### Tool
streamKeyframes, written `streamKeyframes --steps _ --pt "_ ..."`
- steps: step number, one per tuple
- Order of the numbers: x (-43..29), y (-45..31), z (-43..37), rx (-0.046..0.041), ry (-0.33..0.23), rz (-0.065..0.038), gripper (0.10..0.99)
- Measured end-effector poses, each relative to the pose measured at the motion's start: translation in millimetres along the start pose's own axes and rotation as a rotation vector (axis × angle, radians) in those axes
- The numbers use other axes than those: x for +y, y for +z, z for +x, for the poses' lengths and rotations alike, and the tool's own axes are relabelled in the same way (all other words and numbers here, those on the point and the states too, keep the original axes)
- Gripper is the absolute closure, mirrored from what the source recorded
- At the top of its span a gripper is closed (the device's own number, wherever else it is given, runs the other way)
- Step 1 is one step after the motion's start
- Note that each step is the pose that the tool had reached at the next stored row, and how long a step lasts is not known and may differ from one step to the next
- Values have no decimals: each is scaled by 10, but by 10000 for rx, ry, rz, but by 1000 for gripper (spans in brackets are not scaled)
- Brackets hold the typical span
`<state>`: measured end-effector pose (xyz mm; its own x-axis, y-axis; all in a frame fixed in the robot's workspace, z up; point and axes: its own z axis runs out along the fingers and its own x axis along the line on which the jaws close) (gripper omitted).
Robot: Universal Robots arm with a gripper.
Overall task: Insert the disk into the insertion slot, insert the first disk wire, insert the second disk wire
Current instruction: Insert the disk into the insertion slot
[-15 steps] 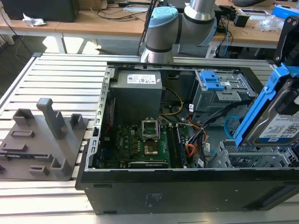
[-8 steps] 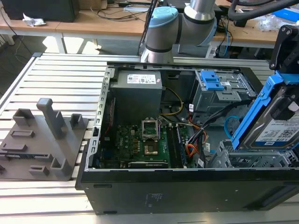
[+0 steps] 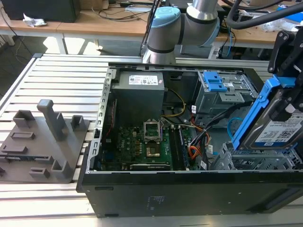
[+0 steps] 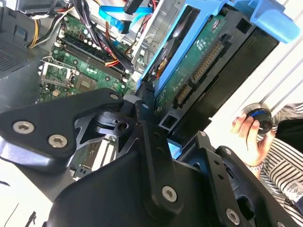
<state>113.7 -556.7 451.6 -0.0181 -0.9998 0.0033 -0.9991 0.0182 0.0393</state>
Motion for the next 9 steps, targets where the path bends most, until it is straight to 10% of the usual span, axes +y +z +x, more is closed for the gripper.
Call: streamKeyframes --steps 9 --pt "-29 122 -49 0 -4 0 722"
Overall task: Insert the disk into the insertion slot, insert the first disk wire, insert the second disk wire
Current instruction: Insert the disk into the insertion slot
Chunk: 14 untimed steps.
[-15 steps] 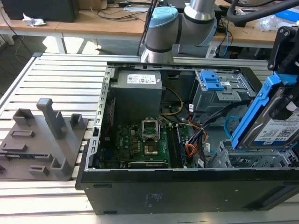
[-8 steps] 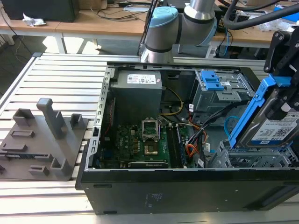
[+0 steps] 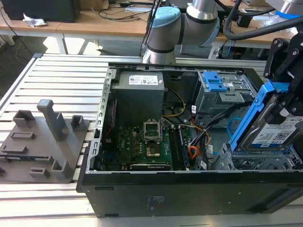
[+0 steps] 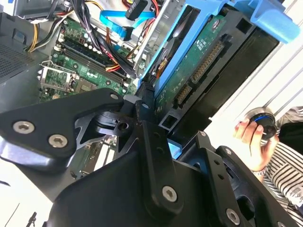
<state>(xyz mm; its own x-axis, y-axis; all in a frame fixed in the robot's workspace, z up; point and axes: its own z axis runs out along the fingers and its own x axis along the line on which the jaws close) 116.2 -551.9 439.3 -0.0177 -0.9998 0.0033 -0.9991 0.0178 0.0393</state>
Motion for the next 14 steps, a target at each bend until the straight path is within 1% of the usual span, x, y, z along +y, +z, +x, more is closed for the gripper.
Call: streamKeyframes --steps 3,9,10,14 --pt "-13 48 -16 1 -5 0 722" --pt "-16 109 -16 7 -6 0 722" --pt "-17 121 -16 -4 -6 0 722" --pt "-18 154 -16 -5 -6 1 722"
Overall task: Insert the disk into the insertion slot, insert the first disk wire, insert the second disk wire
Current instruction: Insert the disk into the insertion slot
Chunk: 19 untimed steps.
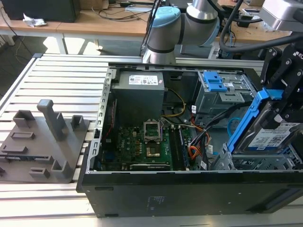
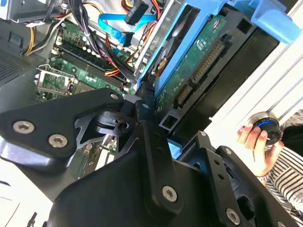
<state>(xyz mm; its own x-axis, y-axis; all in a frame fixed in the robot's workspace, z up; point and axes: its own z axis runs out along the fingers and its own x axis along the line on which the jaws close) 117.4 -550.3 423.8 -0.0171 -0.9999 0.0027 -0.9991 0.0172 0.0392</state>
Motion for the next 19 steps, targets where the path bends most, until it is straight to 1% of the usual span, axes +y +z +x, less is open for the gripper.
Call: streamKeyframes --steps 6,11,14,19 --pt "-2 44 -1 6 0 -1 722" --pt "-5 129 0 4 1 -1 722" --pt "-9 221 -1 6 0 -1 722" --pt "-12 314 -1 5 1 -1 722"
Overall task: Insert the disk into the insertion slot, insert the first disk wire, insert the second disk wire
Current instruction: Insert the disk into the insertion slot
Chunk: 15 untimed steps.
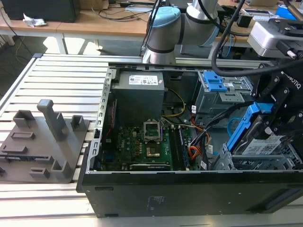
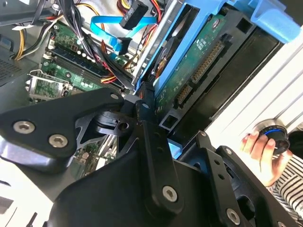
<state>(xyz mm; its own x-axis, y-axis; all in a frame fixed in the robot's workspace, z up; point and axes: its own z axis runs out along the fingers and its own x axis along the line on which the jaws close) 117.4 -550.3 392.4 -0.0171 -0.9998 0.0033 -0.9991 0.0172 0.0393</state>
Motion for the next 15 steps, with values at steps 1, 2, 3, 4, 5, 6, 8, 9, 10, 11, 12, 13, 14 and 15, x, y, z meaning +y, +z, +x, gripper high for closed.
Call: streamKeyframes --steps 1,2,3,4,5,6,8,9,10,11,12,13,14,15 --pt "-1 25 0 1 0 0 722" --pt "-1 36 0 0 0 0 722" --pt "-2 52 0 2 0 0 722" --pt "-2 55 0 2 0 1 722" --pt "-2 55 0 2 0 1 722" --pt "-2 56 0 2 0 0 722" --pt "-2 57 0 1 0 0 722" --pt "-2 57 0 1 0 0 722" --pt "-2 57 0 1 0 1 722" --pt "-2 57 0 1 -1 1 722" --pt "-2 56 1 7 0 0 722" --pt "-2 57 0 3 0 0 714" --pt "-2 57 0 2 0 1 714" --pt "-2 58 0 -2 0 -1 647"
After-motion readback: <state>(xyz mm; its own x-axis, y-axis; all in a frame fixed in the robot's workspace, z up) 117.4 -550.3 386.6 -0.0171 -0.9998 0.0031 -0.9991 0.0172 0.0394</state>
